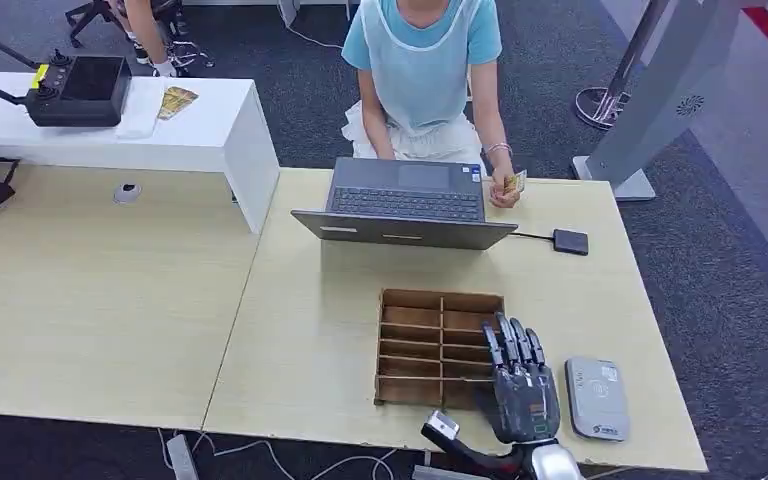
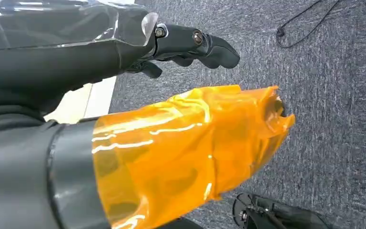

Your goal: Pass the card to the sensor for recognition and then transmit it.

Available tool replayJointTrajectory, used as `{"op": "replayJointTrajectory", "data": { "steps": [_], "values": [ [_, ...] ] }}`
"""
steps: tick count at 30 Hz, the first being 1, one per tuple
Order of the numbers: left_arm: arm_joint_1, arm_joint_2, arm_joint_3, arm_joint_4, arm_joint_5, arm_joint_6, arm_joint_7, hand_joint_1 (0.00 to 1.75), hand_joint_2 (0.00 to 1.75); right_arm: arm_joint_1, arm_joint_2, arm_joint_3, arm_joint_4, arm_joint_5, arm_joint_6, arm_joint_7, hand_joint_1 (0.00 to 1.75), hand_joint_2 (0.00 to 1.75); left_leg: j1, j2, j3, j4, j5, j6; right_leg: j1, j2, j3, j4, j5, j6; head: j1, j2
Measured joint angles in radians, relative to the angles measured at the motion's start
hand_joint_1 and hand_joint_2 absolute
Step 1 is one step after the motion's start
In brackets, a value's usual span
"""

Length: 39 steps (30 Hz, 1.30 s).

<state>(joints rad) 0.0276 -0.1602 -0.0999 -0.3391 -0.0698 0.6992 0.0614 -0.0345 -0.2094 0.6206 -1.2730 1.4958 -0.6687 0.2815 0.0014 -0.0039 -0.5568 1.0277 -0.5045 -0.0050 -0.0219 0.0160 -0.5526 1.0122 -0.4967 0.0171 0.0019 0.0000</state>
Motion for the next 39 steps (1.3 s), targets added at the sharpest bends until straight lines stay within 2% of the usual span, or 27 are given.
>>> {"op": "replayJointTrajectory", "data": {
  "steps": [11, 24, 39],
  "values": [
    [0.002, 0.0, 0.0, 0.004, 0.0, 0.0, 0.0, 0.0, 0.0, 0.004, 0.008, -0.018, 0.008, 0.006, -0.016, 0.0, 0.0, 1.75, 0.0, 0.0, 0.0, 0.0, 0.0, 0.0, 0.0, 0.0, 0.0, 0.0, 0.0, 0.0, 0.0, 0.0],
    [0.006, 0.0, 0.0, 0.01, 0.0, 0.0, 0.014, 0.0, 0.0, 0.09, -0.003, -0.063, -0.103, 0.045, -0.02, 0.027, 0.0, 1.75, 0.0, 0.0, 0.0, 0.0, 0.0, 0.0, 0.0, 0.0, 0.0, 0.0, 0.0, 0.0, 0.0, 0.0],
    [0.005, -0.002, 0.0, 0.01, 0.0, 0.0, 0.015, 0.0, 0.0, 0.106, -0.013, -0.064, -0.148, 0.046, -0.019, 0.029, 0.0, 1.75, 0.0, 0.0, 0.0, 0.0, 0.0, 0.0, 0.0, 0.0, 0.0, 0.0, 0.0, 0.0, 0.0, 0.0]
  ]
}}
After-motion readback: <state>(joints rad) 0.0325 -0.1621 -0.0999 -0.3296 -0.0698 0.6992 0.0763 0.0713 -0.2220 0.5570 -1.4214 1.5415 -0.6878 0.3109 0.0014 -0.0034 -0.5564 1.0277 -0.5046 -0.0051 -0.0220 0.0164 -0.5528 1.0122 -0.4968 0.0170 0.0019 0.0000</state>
